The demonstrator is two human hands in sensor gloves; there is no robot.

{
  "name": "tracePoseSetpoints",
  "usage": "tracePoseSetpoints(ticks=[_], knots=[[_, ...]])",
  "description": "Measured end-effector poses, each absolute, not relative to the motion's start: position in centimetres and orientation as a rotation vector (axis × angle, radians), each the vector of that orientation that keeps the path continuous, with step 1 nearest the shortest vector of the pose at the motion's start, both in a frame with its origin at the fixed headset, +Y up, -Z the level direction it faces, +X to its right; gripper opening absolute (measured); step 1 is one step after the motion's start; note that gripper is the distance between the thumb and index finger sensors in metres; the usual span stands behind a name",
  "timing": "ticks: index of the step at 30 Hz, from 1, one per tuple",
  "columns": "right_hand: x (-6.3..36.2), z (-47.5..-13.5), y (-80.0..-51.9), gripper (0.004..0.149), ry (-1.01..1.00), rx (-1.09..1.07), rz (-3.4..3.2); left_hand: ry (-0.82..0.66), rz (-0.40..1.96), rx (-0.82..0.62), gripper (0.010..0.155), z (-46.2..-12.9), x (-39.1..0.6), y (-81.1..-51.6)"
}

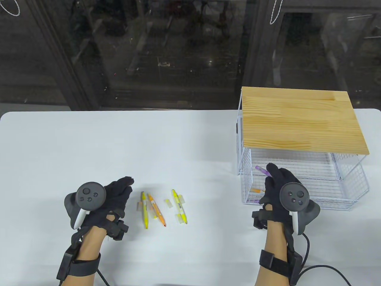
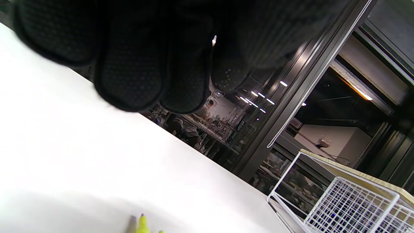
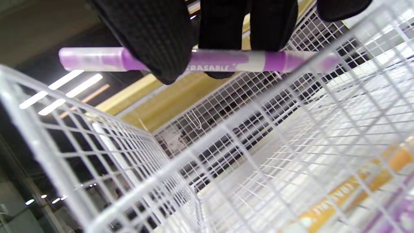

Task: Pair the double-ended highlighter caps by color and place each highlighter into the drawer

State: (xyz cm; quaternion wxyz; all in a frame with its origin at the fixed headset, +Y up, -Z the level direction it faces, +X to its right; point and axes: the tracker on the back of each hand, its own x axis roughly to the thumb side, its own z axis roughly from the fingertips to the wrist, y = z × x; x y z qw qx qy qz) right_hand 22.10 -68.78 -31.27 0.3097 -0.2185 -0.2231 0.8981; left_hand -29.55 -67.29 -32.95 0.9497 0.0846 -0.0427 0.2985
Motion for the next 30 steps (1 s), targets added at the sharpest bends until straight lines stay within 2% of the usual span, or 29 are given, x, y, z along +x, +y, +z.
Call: tracePoseSetpoints(ticks=[11,18,25,30], knots=[[22.0,-31.8,-69.2,0.047,-0.483,-0.624,2.481,-0.088,0.598,0.167,0.050,-32.9,-29.5,-67.2],[20.2,-31.0,-67.2,0.045,-0.658,-0.519,2.512,-0.095,0.591,0.169,0.050,-33.0,-29.4,-67.3],[16.4,-29.5,-64.4,0.045,-0.893,-0.291,2.530,-0.094,0.576,0.155,0.050,-32.9,-29.3,-67.4],[13.4,-29.0,-63.5,0.045,-0.919,-0.120,2.528,-0.085,0.574,0.147,0.050,-32.9,-29.2,-67.5]])
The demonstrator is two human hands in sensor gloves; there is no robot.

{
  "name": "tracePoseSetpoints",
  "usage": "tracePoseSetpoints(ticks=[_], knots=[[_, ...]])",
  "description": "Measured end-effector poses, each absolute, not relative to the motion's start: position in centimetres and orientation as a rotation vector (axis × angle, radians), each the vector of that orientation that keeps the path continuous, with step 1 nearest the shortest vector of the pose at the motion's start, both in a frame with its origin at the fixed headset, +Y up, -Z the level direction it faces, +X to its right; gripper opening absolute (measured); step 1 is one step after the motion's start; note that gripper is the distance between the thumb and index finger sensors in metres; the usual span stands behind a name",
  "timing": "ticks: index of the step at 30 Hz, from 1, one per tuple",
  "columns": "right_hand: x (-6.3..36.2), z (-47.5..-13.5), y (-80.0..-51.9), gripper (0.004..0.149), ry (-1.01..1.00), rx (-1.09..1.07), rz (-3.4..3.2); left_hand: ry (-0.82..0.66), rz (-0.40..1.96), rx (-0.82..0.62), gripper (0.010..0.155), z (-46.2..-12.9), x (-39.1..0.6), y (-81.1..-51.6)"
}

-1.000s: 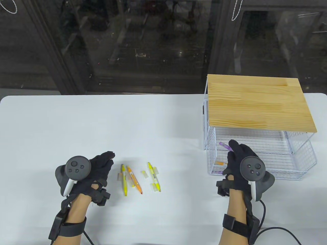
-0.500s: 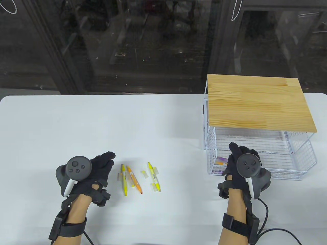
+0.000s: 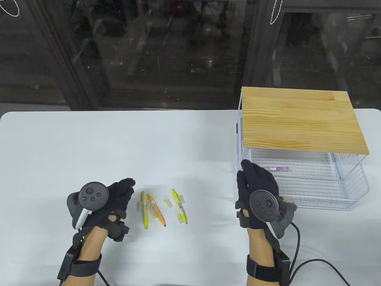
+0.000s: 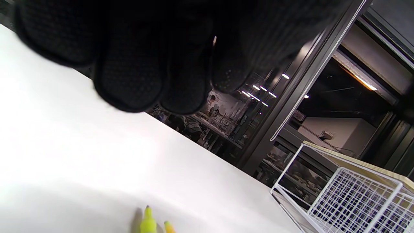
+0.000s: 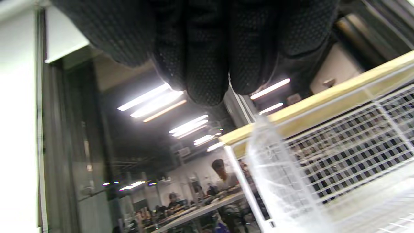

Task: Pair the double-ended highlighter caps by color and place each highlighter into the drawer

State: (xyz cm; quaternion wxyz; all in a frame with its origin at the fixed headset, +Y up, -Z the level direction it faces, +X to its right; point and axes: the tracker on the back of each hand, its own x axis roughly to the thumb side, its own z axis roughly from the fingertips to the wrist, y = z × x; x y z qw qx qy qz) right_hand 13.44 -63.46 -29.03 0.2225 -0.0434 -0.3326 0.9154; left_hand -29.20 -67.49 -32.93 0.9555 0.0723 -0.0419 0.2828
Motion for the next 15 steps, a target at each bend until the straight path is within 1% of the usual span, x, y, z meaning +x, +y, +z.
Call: tracePoseSetpoints(ticks=[4,10,15], knots=[[11.3,-29.1,-63.5,0.044,-0.898,-0.027,2.569,-0.087,0.573,0.141,0.050,-32.9,-29.0,-67.6],[8.8,-30.2,-65.1,0.045,-0.733,0.070,2.618,-0.091,0.557,0.135,0.050,-33.0,-28.7,-67.7],[8.1,-31.0,-66.2,0.045,-0.639,0.096,2.634,-0.090,0.558,0.128,0.050,-33.0,-28.6,-67.8]])
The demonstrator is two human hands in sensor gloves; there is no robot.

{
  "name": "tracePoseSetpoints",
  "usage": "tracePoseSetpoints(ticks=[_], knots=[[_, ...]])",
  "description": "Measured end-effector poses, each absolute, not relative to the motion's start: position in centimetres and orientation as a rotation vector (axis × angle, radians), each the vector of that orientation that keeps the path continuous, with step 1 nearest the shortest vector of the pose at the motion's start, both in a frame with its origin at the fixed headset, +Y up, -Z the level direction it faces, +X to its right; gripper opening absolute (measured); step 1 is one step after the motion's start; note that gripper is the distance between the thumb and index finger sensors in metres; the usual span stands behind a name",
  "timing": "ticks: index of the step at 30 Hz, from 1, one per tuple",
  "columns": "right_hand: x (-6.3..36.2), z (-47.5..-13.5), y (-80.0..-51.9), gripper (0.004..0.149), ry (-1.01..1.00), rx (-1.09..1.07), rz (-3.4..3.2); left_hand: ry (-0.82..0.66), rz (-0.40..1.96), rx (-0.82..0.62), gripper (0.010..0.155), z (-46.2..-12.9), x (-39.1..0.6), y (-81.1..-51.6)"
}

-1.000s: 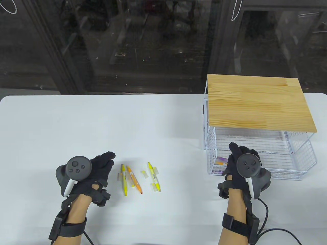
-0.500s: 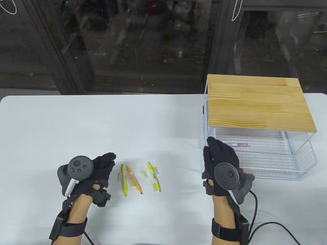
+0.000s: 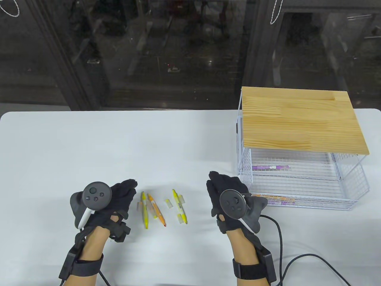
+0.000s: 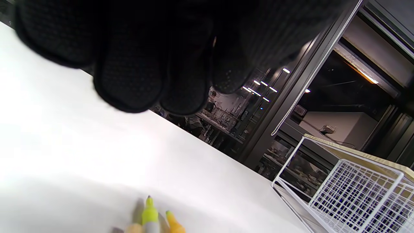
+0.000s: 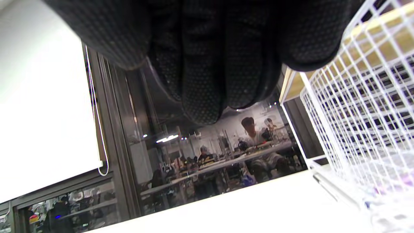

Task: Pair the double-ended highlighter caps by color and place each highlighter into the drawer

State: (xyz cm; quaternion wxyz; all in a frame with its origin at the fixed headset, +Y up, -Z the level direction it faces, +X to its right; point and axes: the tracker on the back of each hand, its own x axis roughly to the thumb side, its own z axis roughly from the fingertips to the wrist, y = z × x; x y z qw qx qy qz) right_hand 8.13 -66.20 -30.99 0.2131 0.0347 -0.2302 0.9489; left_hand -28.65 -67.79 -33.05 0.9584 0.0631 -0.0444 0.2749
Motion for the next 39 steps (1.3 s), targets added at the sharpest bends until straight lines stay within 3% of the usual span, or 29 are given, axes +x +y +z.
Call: tracePoseSetpoints(ticks=[20,30,39], knots=[[6.7,-32.1,-68.9,0.047,-0.419,0.154,2.669,-0.110,0.541,0.120,0.050,-33.2,-28.1,-68.0],[1.8,-32.3,-70.9,0.046,-0.220,0.269,2.791,-0.120,0.529,0.113,0.050,-33.3,-27.8,-68.1],[-4.1,-32.7,-70.3,0.045,-0.074,0.360,2.900,-0.106,0.511,0.101,0.050,-33.3,-27.9,-68.3]])
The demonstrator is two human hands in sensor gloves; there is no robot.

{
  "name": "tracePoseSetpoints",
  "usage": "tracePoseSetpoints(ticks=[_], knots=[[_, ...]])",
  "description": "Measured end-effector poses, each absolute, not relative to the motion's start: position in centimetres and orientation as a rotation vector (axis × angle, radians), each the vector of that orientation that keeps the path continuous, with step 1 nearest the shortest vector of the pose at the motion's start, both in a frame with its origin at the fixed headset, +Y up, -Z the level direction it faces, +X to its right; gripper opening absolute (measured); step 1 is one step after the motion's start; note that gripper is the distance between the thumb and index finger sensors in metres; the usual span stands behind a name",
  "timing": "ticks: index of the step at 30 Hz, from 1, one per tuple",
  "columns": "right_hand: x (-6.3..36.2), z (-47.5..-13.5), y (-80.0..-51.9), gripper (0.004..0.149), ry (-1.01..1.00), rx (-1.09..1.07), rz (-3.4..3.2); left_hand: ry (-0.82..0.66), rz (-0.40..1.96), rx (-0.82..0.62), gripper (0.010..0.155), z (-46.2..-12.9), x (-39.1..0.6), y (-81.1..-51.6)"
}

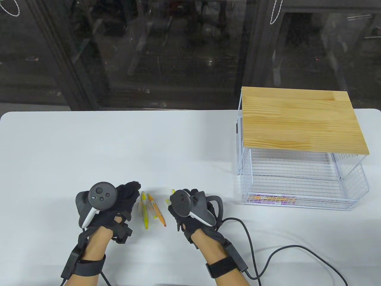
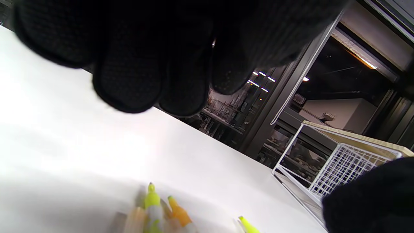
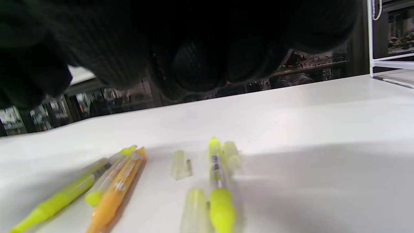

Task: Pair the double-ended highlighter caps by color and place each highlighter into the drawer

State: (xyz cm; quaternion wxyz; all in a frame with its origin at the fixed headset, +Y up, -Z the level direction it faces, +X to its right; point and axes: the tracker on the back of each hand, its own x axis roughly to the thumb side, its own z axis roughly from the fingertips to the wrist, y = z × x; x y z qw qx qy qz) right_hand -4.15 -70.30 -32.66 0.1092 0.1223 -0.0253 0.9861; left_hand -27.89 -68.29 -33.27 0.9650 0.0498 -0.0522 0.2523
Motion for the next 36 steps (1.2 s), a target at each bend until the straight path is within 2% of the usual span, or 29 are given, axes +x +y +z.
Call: tracePoseSetpoints(ticks=[6,9,13,21,36], knots=[[-8.4,-34.3,-70.6,0.041,0.030,0.329,3.077,-0.067,0.499,0.090,0.050,-33.6,-28.7,-68.6],[-9.8,-34.9,-71.3,0.039,0.142,0.290,3.101,-0.053,0.497,0.086,0.050,-33.7,-29.0,-68.8],[-10.9,-35.5,-72.1,0.039,0.180,0.259,3.131,-0.040,0.495,0.081,0.050,-33.7,-29.3,-68.9],[-11.4,-35.7,-72.9,0.039,0.233,0.235,3.177,-0.045,0.493,0.073,0.050,-33.7,-29.3,-68.9],[-11.1,-35.5,-73.1,0.038,0.167,0.234,3.254,-0.045,0.480,0.063,0.050,-33.7,-29.2,-69.0]])
